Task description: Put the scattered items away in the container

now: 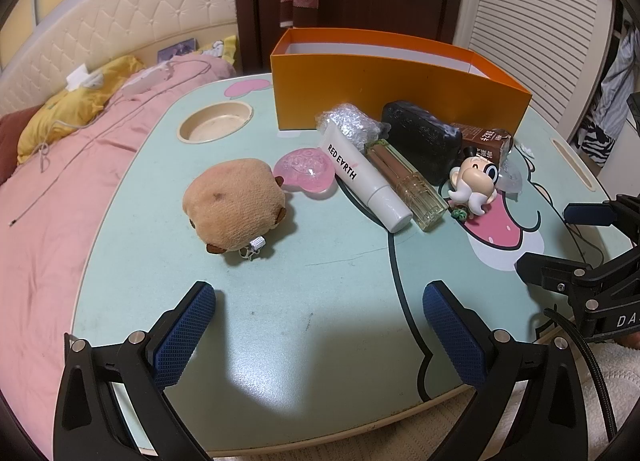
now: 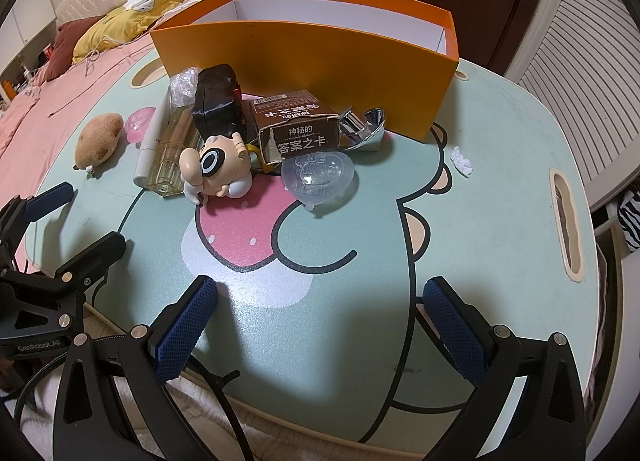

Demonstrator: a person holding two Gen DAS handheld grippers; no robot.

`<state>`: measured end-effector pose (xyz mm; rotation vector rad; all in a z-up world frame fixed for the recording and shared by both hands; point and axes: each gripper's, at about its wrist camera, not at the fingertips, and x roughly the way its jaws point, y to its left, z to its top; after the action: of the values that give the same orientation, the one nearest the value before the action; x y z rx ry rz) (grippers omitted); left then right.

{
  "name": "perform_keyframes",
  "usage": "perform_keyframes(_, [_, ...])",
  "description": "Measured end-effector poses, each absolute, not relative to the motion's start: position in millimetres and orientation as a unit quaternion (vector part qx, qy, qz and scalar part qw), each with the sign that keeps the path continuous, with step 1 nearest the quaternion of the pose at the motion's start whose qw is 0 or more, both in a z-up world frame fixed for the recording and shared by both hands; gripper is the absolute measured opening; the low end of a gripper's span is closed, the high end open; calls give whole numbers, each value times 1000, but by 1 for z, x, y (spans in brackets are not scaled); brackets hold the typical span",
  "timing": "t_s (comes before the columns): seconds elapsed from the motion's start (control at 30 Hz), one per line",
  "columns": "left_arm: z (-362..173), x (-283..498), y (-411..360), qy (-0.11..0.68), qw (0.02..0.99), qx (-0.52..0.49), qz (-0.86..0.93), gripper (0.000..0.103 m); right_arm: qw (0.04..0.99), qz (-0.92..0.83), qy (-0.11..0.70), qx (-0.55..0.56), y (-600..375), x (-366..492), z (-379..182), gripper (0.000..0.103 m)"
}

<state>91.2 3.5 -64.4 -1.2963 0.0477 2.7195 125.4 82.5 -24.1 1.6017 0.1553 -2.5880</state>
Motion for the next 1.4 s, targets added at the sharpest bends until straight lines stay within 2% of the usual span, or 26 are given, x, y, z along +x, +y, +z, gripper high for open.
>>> perform_keyframes(0.33, [-62,93,-2,-5,72,-422,904,102,47,-849,50,524,83,126,-24,103])
perform_keyframes(0.6, [-37,104,-40,-67,56,-340,936,101,48,-850,49,523,83,126,-24,103])
perform_keyframes(0.67, [-34,104,-49,-74,44,-325,942,97,48,-850,49,523,83,126,-23,103])
perform_keyframes(0.7, [-34,102,-53,-76,37,-321,943,89,48,-850,49,523,83,126,-23,103])
perform_keyframes(0.77, [-36,97,-57,-80,36,-327,941,83,48,-850,50,522,82,126,-23,103])
perform_keyframes(0.9, [-40,82,-58,-89,45,-337,936,83,49,-850,52,521,81,127,-23,103])
perform_keyframes(1.13, [-44,50,-44,-46,45,-352,934,83,55,-853,53,517,82,127,-22,103])
perform_keyframes(1.17, [-47,48,-42,-41,46,-361,931,75,55,-853,53,517,82,127,-22,103])
perform_keyframes(1.2, [-50,46,-41,-37,47,-371,927,53,56,-853,53,517,83,127,-22,103])
perform_keyframes(1.23, [-54,44,-39,-34,48,-383,922,50,56,-853,53,516,83,127,-22,103])
perform_keyframes(1.4, [-53,53,-40,-40,64,-361,929,49,61,-855,54,512,83,123,-22,103])
